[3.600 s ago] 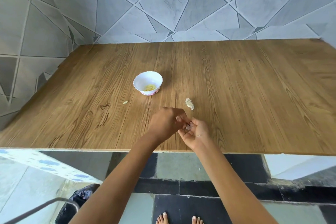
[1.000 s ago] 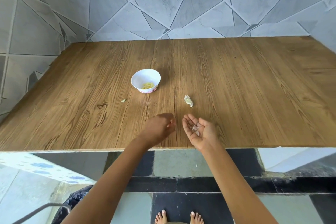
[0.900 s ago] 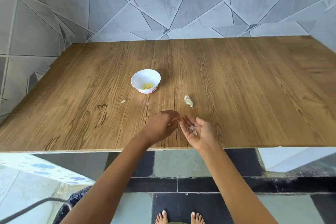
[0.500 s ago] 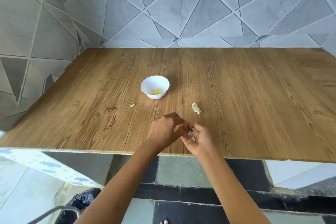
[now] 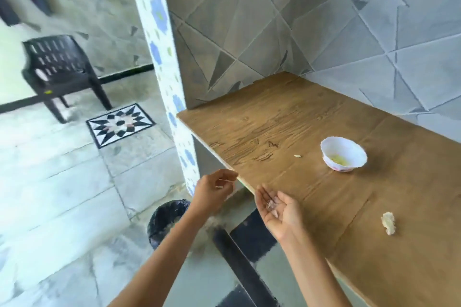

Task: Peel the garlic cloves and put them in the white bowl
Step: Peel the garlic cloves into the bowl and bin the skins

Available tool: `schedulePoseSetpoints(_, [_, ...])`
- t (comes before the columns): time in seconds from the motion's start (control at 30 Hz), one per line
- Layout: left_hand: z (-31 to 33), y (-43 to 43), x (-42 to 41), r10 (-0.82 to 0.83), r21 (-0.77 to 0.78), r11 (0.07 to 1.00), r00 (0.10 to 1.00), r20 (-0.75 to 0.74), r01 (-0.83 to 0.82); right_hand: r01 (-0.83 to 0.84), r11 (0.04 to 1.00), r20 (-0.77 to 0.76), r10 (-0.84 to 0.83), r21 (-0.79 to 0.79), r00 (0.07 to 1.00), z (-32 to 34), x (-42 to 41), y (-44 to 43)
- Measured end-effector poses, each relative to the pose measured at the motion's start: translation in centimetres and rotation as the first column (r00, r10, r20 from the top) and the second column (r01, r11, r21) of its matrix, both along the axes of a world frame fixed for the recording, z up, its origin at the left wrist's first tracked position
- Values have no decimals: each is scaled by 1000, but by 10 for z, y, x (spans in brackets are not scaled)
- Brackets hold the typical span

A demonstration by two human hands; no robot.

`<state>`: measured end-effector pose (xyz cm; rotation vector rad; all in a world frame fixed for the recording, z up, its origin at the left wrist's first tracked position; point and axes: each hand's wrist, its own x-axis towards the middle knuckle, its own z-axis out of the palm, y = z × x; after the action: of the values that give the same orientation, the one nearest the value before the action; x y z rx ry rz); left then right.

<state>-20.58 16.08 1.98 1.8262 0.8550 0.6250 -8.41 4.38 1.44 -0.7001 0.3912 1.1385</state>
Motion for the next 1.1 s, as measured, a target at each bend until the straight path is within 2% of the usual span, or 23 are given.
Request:
schedulePoseSetpoints(0.17, [-13, 34, -78, 351, -134, 930, 935, 57, -341, -220, 975, -30, 221, 29, 975, -5, -56, 60])
schedulePoseSetpoints(0.3, [-23, 68, -117, 483, -153, 870, 873, 70, -469, -328, 945, -38, 328, 15, 944, -17, -88, 111])
schedulePoseSetpoints(0.4, [-33, 100, -135, 523, -155, 846, 851, 48, -511, -363, 932, -42, 363, -5, 931, -30, -104, 152])
schedulePoseSetpoints(0.7, [-107, 230, -163, 553, -197, 809, 831, -62, -554, -343, 933, -21, 342, -106, 939, -101, -146, 297])
schedulePoseSetpoints(0.9, [-205, 322, -163, 582, -299, 746, 801, -143, -595, -356, 906, -46, 356, -227, 934, -195, -145, 378])
schedulePoseSetpoints(1.1, [-359, 381, -139, 266, -277, 890, 905, -333, -363, -404, 814, -56, 420, -418, 906, -352, -128, 442])
